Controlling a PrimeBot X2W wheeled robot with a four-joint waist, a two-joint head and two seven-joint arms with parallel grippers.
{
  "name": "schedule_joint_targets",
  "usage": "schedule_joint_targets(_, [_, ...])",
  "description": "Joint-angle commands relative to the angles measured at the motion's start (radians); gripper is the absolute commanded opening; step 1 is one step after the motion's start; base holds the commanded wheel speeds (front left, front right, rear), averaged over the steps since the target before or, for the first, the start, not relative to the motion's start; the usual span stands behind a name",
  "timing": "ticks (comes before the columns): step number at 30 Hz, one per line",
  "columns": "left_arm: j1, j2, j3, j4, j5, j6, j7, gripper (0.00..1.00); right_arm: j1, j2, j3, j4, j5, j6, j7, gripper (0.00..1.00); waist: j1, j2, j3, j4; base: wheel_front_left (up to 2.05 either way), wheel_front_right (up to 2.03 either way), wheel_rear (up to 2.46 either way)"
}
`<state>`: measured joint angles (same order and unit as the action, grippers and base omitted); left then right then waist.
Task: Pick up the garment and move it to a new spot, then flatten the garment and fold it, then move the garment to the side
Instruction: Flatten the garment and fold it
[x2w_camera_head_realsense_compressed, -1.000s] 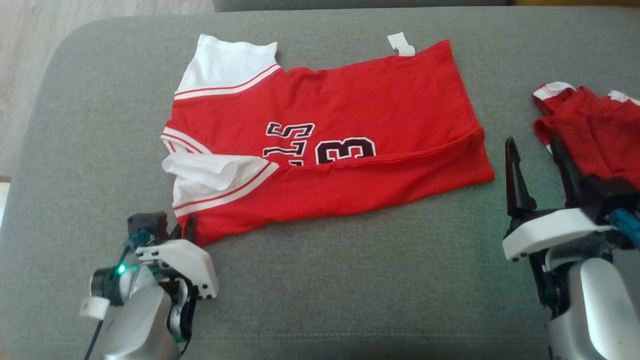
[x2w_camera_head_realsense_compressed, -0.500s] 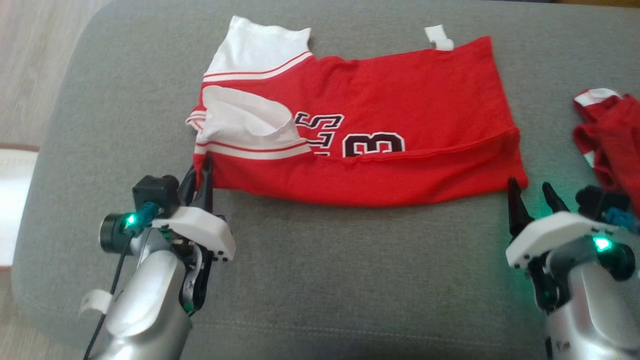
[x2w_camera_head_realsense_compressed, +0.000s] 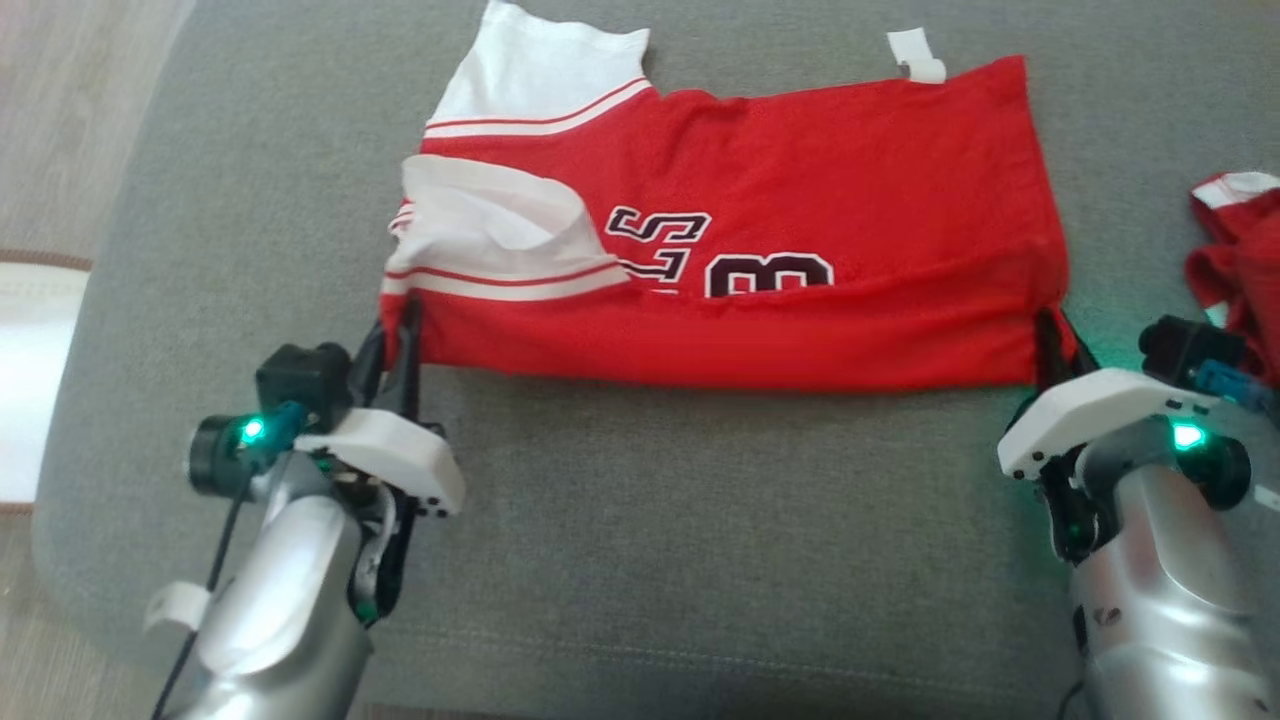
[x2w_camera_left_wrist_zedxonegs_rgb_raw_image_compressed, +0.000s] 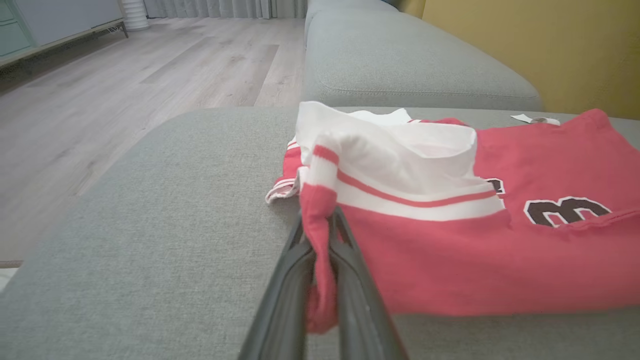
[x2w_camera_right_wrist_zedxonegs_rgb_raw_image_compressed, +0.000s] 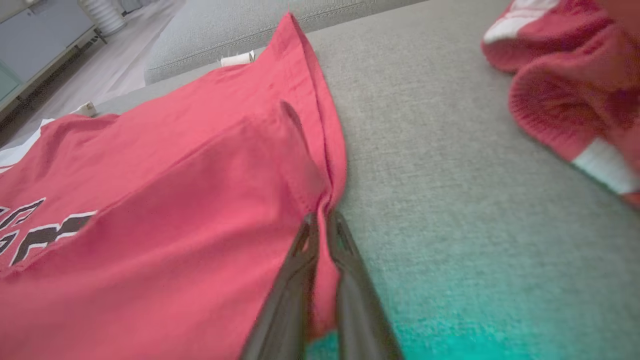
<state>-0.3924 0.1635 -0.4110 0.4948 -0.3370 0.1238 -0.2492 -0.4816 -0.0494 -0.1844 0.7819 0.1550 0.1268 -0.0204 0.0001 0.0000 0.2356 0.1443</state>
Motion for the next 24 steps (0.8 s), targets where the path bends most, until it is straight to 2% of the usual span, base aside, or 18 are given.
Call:
schedule_joint_targets(1, [-0.022, 0.041, 0.045, -0.027, -0.003, 0.008, -0.012, 0.0, -0.015, -0.001, 0.011, -0.021, -0.013, 0.004, -0.02, 0.0, -0.0001, 0.0, -0.008, -0.012, 0.0, 0.0, 0.0])
schedule_joint_targets(6, [-0.009, 0.077, 0.066, -0.024, -0.004, 0.017, -0.012, 0.0, 0.019, -0.001, -0.008, -0.047, 0.002, 0.004, -0.052, 0.0, -0.0001, 0.0, -0.033, -0.047, 0.0, 0.0, 0.0])
schedule_joint_targets(13, [0.032, 0.111, 0.08, -0.034, -0.01, 0.023, -0.012, 0.0, 0.108, -0.001, 0.018, -0.137, 0.063, 0.004, -0.049, 0.0, -0.0001, 0.0, -0.075, -0.084, 0.0, 0.0, 0.0])
schedule_joint_targets(24, [0.169, 0.145, 0.051, -0.105, -0.016, 0.031, 0.041, 0.0, 0.323, -0.001, 0.057, -0.366, 0.133, 0.004, 0.076, 0.0, -0.0001, 0.0, -0.166, -0.118, 0.0, 0.0, 0.0])
